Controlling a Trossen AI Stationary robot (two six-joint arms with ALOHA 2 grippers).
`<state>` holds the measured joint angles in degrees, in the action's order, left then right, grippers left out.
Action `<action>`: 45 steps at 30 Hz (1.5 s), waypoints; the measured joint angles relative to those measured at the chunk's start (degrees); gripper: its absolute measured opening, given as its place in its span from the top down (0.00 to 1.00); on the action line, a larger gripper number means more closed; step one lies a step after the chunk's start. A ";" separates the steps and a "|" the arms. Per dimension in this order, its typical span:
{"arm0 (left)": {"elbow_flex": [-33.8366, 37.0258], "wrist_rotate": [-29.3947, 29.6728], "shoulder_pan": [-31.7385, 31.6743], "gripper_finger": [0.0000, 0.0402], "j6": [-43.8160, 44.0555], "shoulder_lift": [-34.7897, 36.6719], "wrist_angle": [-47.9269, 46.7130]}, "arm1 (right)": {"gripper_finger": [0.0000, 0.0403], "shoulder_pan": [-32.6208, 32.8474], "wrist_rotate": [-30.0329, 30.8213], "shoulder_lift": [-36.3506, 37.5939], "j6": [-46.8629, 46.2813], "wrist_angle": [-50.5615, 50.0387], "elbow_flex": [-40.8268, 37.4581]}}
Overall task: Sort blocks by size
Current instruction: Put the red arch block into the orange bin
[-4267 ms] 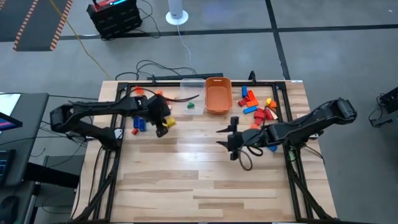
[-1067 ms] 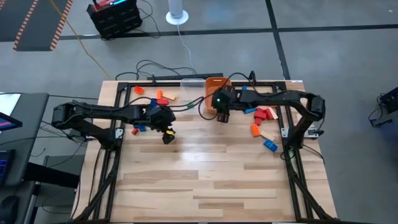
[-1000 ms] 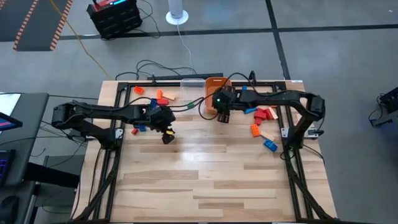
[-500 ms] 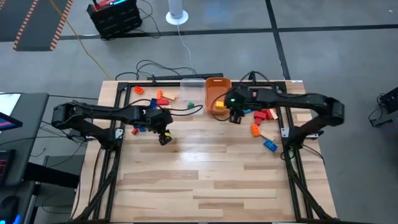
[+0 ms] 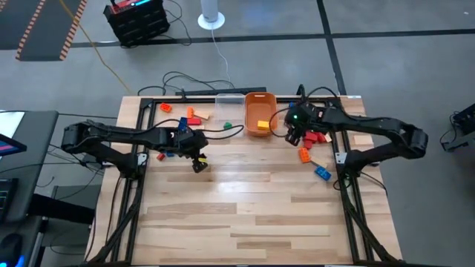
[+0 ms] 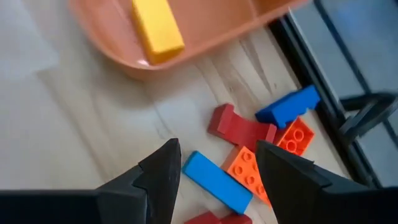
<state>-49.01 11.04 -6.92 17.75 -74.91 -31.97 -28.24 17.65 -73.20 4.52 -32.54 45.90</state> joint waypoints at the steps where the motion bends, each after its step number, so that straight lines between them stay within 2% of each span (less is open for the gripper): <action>1: 0.00 0.01 0.00 0.45 -0.42 0.00 0.13 | 0.41 -0.89 -0.02 -1.43 -0.03 0.69 -0.11; 4: 0.00 -0.01 -0.24 0.45 -1.26 0.00 0.11 | 0.41 -3.48 -0.98 -5.87 0.00 4.01 -0.18; 9: 0.00 0.01 -0.39 0.45 -1.66 0.00 -0.62 | 0.41 -8.18 -7.18 -12.08 -0.05 8.81 -0.18; 13: 0.01 -0.01 -0.39 0.45 -1.67 0.00 -1.68 | 0.41 -11.21 -7.69 -15.39 0.48 10.59 -0.18; 18: 0.02 -0.01 -0.39 0.45 -1.68 0.00 -1.70 | 0.41 -11.86 -8.17 -19.02 2.80 13.95 -0.18; 21: 0.02 -0.02 -0.39 0.45 -1.60 0.00 -1.70 | 0.48 -11.83 -8.24 -20.50 3.35 16.76 -0.21; 25: 0.02 -0.03 -0.39 0.45 -0.70 0.00 -2.76 | 0.64 -11.40 -8.15 -20.86 3.55 16.70 -0.18; 30: 0.02 -0.03 -0.39 0.45 -0.07 0.00 -4.79 | 0.84 -11.56 -8.23 -17.72 4.60 12.74 -0.13; 36: 0.04 -0.03 -0.39 0.45 0.14 0.00 -4.64 | 0.84 -11.01 -8.52 -6.76 4.57 9.83 -0.12; 41: 0.04 0.34 -0.39 0.45 -0.40 -0.02 -3.27 | 0.83 -6.02 -17.56 0.67 4.54 13.78 -0.18; 45: 0.04 0.45 -0.39 0.45 -0.52 0.00 -0.15 | 0.82 0.02 -20.42 1.56 4.18 21.38 -0.18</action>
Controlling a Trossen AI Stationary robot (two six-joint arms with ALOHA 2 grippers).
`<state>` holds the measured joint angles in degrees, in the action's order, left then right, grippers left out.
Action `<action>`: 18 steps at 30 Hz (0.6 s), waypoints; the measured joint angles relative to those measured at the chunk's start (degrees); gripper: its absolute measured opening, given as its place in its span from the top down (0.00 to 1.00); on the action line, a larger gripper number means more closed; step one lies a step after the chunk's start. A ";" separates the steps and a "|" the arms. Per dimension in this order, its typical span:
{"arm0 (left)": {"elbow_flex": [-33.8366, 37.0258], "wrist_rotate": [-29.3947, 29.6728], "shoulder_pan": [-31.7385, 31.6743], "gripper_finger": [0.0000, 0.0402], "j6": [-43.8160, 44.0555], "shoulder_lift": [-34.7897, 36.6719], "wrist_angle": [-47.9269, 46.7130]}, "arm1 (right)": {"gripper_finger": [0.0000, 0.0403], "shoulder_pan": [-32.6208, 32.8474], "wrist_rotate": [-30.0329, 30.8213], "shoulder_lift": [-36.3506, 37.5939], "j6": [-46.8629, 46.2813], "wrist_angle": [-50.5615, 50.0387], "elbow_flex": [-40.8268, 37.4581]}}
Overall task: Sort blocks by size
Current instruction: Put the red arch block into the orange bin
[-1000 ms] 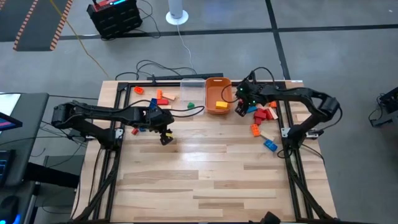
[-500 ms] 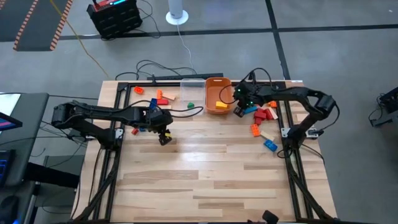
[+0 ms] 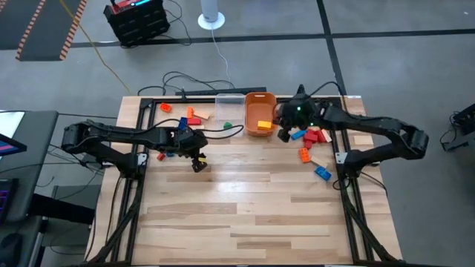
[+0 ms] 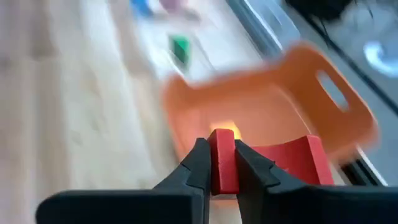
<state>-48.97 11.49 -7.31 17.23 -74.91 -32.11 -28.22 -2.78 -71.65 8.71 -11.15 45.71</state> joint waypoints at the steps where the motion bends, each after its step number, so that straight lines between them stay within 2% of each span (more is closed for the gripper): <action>1: 0.00 0.02 0.00 0.45 -0.02 0.00 0.52 | 0.82 1.43 -0.19 -0.61 0.14 2.04 0.00; 5: 0.00 0.00 0.00 0.45 -0.07 0.00 0.69 | 0.81 5.29 -0.27 -5.24 0.64 9.26 0.04; 9: 0.00 -0.01 0.00 0.45 -0.50 0.00 0.47 | 0.75 4.70 0.26 -10.39 1.25 12.23 0.71; 14: 0.00 -0.04 0.00 0.45 -1.10 -0.02 -0.46 | 0.59 0.61 1.00 -12.71 1.74 7.67 2.71; 18: 0.00 -0.04 -0.01 0.45 -1.18 -0.02 -1.00 | 0.46 -1.18 1.83 -9.20 4.10 0.12 3.85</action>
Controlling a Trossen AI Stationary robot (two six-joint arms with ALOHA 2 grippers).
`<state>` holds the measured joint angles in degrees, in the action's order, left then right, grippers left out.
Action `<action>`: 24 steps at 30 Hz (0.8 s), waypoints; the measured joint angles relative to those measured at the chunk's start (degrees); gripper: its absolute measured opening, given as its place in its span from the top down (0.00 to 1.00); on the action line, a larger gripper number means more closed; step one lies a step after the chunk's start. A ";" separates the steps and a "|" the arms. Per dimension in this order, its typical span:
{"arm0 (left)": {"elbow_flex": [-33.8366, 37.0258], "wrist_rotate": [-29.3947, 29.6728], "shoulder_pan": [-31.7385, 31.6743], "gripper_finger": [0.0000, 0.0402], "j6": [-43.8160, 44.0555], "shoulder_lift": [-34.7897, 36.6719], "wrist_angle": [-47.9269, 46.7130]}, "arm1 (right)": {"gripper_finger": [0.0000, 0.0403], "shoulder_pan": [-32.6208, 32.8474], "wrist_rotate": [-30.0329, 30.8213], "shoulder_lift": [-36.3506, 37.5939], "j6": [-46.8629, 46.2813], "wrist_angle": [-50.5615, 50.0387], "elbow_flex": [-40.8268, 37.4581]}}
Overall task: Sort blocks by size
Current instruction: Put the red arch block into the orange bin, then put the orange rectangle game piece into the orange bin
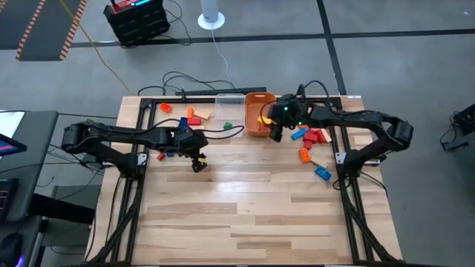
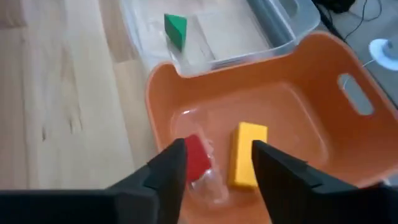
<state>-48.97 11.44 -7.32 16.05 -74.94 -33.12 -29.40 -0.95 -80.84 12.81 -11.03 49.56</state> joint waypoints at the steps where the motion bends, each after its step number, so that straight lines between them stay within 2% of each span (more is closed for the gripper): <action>1: 0.00 0.00 -0.05 0.45 -0.01 0.00 0.05 | 0.43 -0.92 1.14 1.32 0.60 -0.67 0.00; 5: 0.00 -0.02 -0.06 0.45 0.21 0.00 0.40 | 0.38 -9.25 4.29 4.55 -2.23 -2.59 0.31; 10: 0.00 -0.04 -0.05 0.45 0.73 0.00 0.45 | 0.38 -18.19 3.84 1.34 -5.25 -12.31 0.63; 12: 0.00 -0.04 -0.06 0.45 0.71 0.00 0.47 | 0.38 -20.01 3.89 -1.10 -5.06 -16.11 0.53; 17: 0.00 -0.05 -0.25 0.45 0.06 0.00 0.54 | 0.38 -24.12 4.27 -5.76 -4.61 -16.62 0.57; 21: 0.00 -0.07 -0.95 0.45 0.05 0.00 0.60 | 0.38 -25.63 8.36 -9.04 -4.55 -16.81 0.59; 24: 0.00 -0.07 -1.17 0.45 0.05 0.00 0.58 | 0.38 -25.98 9.25 -10.35 -3.99 -16.55 0.59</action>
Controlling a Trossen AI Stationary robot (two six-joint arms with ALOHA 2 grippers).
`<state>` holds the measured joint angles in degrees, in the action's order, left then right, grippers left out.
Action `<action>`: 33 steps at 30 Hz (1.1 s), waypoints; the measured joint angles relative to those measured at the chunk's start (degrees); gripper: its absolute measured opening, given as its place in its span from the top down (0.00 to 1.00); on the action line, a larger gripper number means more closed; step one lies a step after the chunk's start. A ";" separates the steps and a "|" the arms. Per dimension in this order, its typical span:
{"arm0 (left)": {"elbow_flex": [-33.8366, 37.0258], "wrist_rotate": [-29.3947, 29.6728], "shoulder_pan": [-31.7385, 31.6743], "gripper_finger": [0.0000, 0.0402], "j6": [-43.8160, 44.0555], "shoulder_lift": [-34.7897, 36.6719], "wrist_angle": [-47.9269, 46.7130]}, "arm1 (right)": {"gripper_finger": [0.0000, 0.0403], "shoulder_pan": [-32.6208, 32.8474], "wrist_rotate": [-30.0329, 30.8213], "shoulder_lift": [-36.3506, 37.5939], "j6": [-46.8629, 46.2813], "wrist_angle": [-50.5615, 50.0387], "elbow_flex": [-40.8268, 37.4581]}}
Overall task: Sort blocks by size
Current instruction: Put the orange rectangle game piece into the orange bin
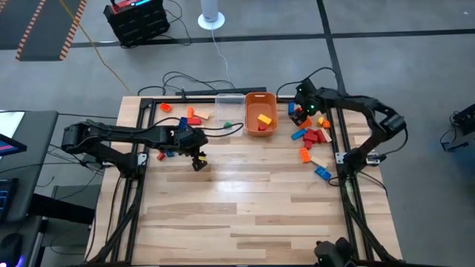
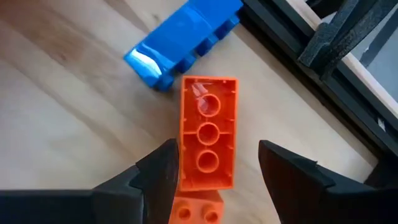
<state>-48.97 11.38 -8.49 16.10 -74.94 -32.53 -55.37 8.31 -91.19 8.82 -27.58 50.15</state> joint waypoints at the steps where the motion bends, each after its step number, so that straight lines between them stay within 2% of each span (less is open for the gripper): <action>1: 0.00 0.00 0.00 0.45 0.00 0.00 -0.01 | 0.38 0.00 0.30 -0.35 0.05 0.14 0.00; 4: 0.00 -0.02 -0.02 0.45 -0.02 0.00 -0.05 | 0.38 0.04 2.54 -1.46 0.56 0.87 0.00; 11: 0.00 -0.02 -0.02 0.45 -0.45 0.00 -0.12 | 0.39 0.63 2.49 -5.29 3.54 2.41 0.16; 15: 0.00 -0.04 -0.02 0.45 -0.46 0.00 -0.35 | 0.46 0.66 2.31 -5.54 3.69 3.01 0.17; 19: 0.00 -0.10 -0.02 0.45 -0.44 0.00 -1.33 | 0.62 0.64 2.15 -2.94 3.73 3.44 -0.07; 26: 0.00 -0.09 -0.02 0.45 -0.46 0.00 -1.42 | 0.62 3.73 1.90 7.19 1.52 -1.56 0.00; 31: 0.00 -0.09 -0.02 0.45 -0.46 0.00 -0.14 | 0.62 12.20 -8.76 13.53 -0.22 2.24 0.00; 33: 0.00 -0.07 -0.02 0.45 -0.46 0.00 0.55 | 0.62 16.38 -10.70 14.06 -1.14 5.10 0.03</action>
<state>-48.97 11.31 -8.51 15.64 -74.94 -31.99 -38.99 -2.39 -77.13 7.68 -22.48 50.18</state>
